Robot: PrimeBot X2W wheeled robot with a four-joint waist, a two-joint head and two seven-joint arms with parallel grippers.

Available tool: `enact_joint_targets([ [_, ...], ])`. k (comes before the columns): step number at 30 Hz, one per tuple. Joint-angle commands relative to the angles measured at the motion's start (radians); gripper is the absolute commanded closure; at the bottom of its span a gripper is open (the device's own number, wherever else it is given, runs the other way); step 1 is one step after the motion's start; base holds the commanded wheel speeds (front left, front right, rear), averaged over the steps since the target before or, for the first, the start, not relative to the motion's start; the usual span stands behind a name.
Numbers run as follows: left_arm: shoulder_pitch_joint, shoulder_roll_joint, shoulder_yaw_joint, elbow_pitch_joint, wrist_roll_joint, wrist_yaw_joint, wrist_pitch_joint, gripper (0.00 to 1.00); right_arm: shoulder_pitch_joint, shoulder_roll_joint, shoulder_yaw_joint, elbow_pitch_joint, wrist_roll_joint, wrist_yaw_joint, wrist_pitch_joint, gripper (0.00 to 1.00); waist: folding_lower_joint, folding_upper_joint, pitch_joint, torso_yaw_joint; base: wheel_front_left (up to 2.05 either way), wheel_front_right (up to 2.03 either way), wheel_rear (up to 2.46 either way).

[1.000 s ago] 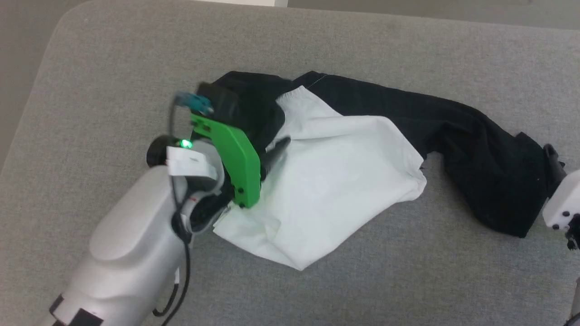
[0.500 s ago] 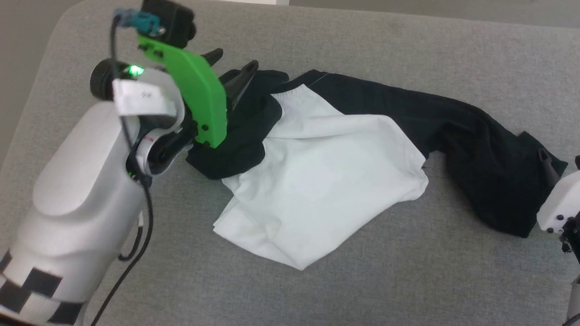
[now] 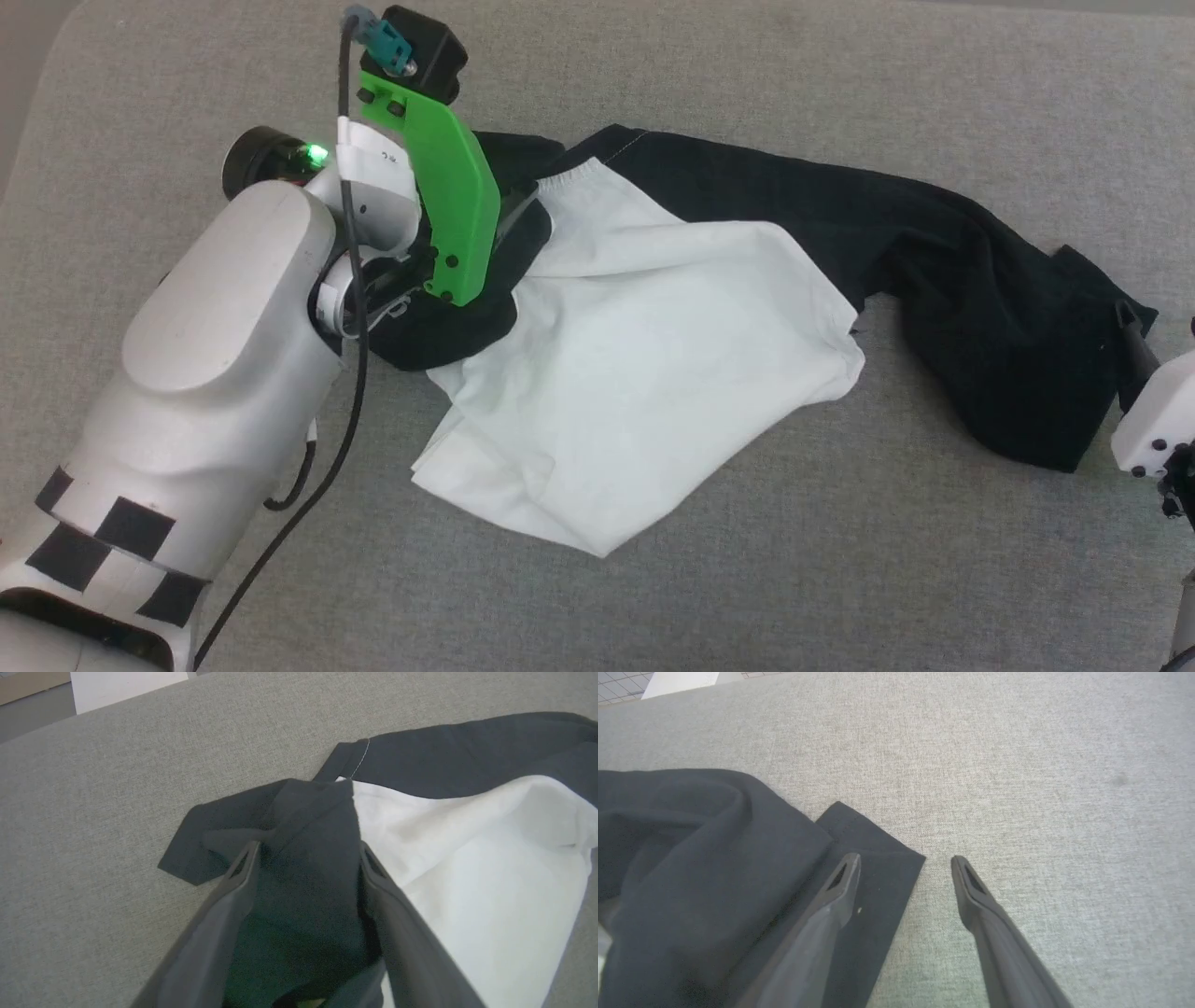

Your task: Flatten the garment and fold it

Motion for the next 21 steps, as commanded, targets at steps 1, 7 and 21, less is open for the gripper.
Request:
enact_joint_targets([
  [1, -0.017, -0.004, -0.002, 0.01, 0.0, 0.003, 0.006, 0.0, -0.011, 0.0, -0.003, -0.008, 0.004, -0.001, -0.005, 0.0, 0.0, 0.0, 0.004, -0.001, 0.0, 0.0, 0.0],
  [7, -0.015, -0.024, 0.012, 0.023, -0.029, -0.001, -0.011, 1.0, -0.014, 0.0, -0.003, -0.011, -0.002, -0.001, -0.006, 0.0, 0.0, 0.0, 0.009, 0.006, 0.0, 0.0, 0.0],
  [21, 0.157, 0.051, 0.274, 0.042, -0.179, 0.136, -0.214, 1.0, 0.009, 0.0, 0.013, 0.046, 0.011, -0.001, -0.029, 0.0, 0.0, 0.0, -0.084, 0.042, 0.0, 0.0, 0.0],
])
